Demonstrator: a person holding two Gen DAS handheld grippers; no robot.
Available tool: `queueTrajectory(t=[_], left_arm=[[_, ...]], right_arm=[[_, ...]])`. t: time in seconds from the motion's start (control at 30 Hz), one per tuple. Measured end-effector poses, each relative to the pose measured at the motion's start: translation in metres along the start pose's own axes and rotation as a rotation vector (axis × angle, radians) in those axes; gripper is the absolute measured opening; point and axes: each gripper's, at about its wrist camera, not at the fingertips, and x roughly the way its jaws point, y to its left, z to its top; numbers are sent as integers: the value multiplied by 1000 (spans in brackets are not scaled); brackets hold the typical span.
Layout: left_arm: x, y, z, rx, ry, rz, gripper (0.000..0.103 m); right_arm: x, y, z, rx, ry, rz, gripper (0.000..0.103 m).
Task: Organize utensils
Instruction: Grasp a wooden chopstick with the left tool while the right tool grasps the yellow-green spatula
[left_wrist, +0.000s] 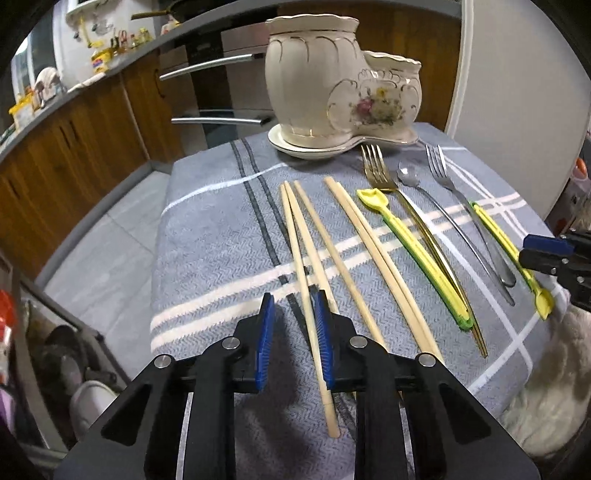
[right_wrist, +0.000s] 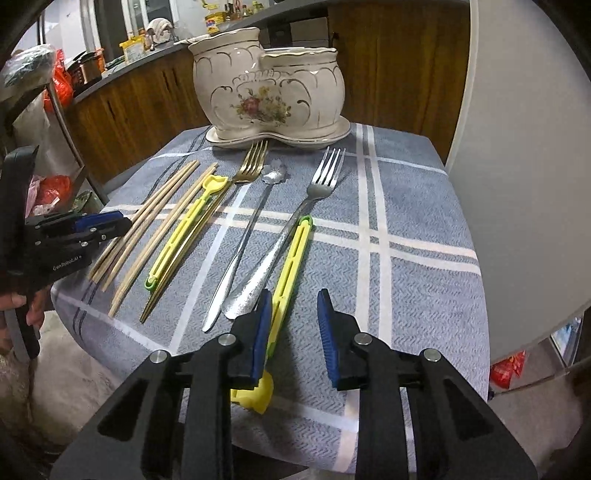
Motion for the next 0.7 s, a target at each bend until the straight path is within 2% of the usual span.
queueTrajectory(t=[0.2,0.33,0.47,0.7], left_arm=[[6,1,12,6,53,-3,22],[12,-2,24,46,133,4,22],[18,-2,34,44,194,13,22],[20,-10,40,35,266,72,22]], right_arm=[[10,7,5,-30,63,-38,21],[17,-1,17,-4,128,-17,18],[21,-7,23,8,141,-5,12],[31,-12,38,-15,171,20,11]])
